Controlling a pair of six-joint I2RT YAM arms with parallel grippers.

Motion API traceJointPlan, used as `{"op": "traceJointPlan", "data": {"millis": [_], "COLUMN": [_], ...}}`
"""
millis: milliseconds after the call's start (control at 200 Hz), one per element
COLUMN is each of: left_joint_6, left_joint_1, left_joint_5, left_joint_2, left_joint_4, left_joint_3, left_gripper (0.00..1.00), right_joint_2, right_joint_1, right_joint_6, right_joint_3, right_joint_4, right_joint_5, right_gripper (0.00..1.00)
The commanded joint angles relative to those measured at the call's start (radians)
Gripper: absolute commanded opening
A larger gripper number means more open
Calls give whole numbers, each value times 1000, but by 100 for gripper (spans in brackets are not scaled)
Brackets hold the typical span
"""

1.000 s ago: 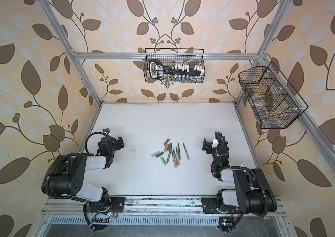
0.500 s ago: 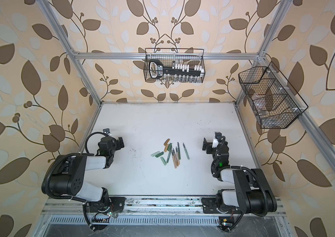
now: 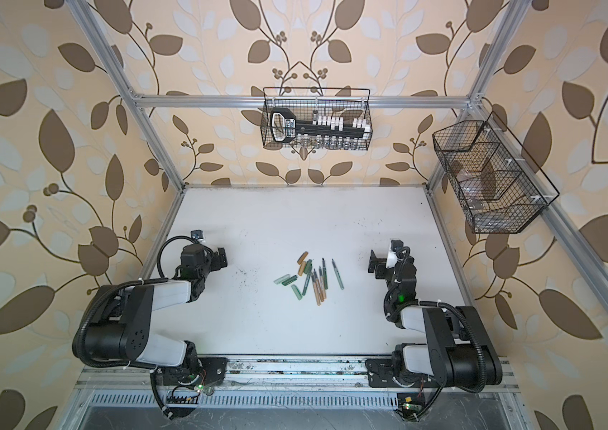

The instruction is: Insert the pens into the pen caps

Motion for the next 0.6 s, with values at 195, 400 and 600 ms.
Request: {"op": "traceJointPlan", "data": {"millis": [195, 400, 600], "left_joint_6": [-68, -102, -180], "left_joint_1": [-34, -158, -260], "left_joint_5": [-27, -108, -90], "left_joint_2": [-133, -175, -179], "left_joint_4": [-425, -644, -906], "left_joint_3": [244, 342, 455], "left_gripper": [99, 99, 99], "right_joint_2": [6, -78, -159], "right_joint_1": [18, 57, 147], "right_joint_6": [-18, -45, -25], "right_joint_3": [24, 144, 279], "right_joint_4": [30, -230, -566], "right_joint_5": [18, 68, 89], "right_gripper": [100, 100, 100]}}
